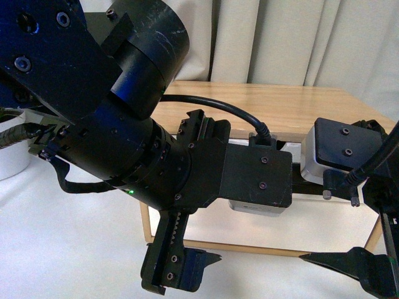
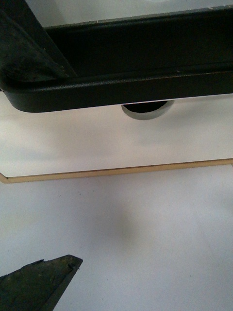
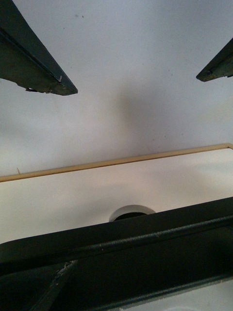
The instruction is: Pull drawer
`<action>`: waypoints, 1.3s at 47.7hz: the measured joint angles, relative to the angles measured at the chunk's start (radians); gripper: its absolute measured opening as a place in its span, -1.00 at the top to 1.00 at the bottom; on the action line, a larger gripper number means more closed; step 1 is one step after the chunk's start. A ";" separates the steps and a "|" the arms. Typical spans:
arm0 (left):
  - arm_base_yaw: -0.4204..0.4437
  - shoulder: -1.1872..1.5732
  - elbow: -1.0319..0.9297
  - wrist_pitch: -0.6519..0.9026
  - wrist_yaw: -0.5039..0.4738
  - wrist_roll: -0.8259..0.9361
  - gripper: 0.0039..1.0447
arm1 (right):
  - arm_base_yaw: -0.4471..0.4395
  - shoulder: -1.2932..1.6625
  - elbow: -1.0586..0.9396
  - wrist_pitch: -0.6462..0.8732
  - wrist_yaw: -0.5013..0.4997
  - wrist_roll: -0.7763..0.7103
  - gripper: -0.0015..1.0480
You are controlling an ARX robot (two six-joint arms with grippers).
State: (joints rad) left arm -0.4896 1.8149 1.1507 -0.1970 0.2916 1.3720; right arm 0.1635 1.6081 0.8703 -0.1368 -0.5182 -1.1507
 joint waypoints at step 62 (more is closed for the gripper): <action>0.062 -0.291 -0.265 0.018 0.178 0.144 -0.88 | 0.019 -0.321 -0.181 -0.206 -0.063 -0.138 -0.83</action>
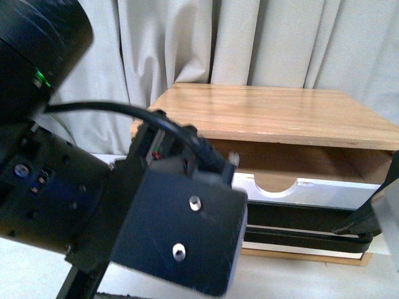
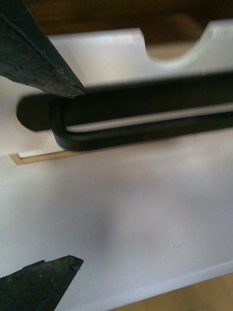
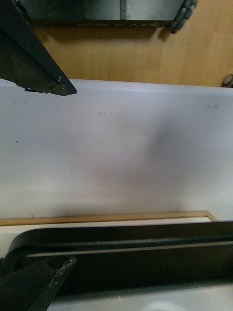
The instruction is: Pull drawer
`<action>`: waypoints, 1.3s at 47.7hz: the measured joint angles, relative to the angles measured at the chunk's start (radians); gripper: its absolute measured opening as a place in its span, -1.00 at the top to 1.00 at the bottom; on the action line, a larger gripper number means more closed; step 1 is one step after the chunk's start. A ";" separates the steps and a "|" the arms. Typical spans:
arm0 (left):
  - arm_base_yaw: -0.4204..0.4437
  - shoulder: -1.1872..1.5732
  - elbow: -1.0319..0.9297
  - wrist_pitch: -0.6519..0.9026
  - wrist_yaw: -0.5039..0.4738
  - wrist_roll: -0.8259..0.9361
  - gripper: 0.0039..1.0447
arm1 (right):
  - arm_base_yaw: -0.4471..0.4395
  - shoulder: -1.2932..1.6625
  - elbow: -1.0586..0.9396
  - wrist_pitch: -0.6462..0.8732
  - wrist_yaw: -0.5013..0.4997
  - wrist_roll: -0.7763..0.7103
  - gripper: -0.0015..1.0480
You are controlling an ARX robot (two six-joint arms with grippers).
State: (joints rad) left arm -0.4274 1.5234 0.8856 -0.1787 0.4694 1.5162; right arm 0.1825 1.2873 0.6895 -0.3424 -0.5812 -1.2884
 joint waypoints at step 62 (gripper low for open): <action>0.559 -0.940 -0.623 0.505 -0.275 -1.489 -0.55 | -0.492 -0.871 -0.493 0.660 0.126 1.188 -0.79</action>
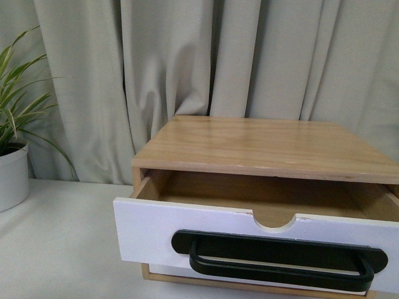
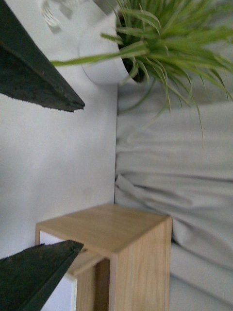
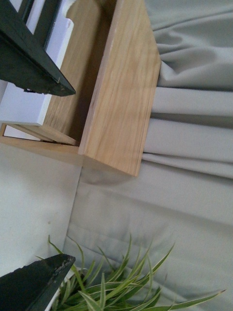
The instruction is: Pull drawer
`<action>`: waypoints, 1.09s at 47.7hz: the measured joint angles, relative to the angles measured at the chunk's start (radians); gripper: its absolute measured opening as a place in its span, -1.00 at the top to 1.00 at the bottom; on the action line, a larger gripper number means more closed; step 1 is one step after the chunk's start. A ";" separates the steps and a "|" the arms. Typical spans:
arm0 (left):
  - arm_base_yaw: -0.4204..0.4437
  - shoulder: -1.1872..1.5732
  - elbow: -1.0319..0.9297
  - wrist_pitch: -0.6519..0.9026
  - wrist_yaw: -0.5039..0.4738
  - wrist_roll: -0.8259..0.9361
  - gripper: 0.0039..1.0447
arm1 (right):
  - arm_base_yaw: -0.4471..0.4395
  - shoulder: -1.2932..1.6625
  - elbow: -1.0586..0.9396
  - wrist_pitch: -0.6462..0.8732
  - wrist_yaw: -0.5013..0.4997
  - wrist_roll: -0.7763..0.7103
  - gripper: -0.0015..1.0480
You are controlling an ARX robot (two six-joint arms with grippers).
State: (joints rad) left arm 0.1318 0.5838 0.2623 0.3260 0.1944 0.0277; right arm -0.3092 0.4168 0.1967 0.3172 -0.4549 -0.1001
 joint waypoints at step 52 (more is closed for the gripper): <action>-0.131 -0.405 -0.253 -0.143 -0.194 -0.026 0.93 | 0.306 -0.412 -0.190 -0.320 0.451 0.088 0.98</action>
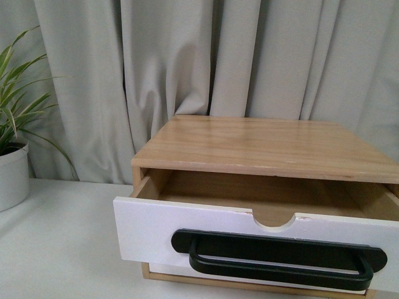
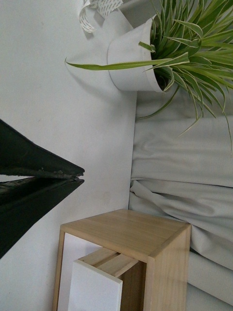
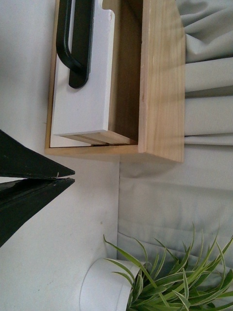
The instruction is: Pull drawer
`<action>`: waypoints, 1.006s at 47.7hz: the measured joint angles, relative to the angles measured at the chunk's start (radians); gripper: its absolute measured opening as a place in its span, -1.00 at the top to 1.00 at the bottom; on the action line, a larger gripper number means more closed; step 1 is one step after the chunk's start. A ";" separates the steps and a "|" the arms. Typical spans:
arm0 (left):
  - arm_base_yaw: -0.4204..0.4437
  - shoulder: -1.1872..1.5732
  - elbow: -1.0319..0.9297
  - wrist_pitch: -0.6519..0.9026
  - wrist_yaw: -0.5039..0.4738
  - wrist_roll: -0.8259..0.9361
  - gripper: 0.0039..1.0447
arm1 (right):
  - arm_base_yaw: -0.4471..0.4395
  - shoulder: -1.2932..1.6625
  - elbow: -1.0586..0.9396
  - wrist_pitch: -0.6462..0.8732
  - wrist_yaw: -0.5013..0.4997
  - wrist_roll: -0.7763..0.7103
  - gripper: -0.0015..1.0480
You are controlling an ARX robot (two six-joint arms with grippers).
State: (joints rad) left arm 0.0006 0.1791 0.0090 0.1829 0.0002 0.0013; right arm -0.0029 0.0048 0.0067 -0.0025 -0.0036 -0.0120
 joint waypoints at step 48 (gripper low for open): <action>-0.001 -0.175 0.000 -0.181 0.000 -0.002 -0.92 | 0.000 0.000 0.000 0.000 0.000 0.000 -0.82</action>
State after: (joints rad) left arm -0.0002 0.0040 0.0093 0.0021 -0.0002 -0.0010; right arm -0.0029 0.0044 0.0067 -0.0021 -0.0040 -0.0120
